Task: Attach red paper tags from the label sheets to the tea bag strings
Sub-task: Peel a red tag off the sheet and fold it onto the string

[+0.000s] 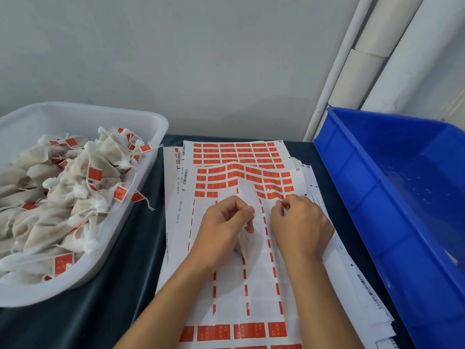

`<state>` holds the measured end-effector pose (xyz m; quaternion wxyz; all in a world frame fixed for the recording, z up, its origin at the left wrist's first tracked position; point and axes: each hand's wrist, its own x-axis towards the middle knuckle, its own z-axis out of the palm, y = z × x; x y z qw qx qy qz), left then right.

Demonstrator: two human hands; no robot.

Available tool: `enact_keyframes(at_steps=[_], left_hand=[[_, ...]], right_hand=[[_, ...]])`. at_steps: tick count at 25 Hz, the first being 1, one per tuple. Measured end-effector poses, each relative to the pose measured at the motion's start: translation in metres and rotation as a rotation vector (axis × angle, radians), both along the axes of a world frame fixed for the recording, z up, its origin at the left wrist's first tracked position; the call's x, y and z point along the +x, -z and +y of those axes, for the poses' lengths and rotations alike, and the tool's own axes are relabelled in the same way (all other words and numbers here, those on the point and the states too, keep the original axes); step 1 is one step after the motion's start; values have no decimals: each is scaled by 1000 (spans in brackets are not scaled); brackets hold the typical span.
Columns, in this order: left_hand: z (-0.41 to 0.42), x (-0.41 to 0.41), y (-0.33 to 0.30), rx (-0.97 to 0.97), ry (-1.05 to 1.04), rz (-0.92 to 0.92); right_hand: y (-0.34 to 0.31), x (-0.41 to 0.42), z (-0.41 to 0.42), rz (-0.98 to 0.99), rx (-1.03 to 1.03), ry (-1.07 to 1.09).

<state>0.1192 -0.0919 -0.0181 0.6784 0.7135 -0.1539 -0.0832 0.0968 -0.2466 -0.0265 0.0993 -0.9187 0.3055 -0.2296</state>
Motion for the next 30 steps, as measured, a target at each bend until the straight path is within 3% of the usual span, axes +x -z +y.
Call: enact_keyframes(at_steps=[15, 30], left_hand=[[0, -1, -2, 22, -5, 9], [2, -3, -10, -20, -14, 17]], right_hand=[[1, 7, -5, 112, -55, 18], [0, 4, -9, -54, 51, 4]])
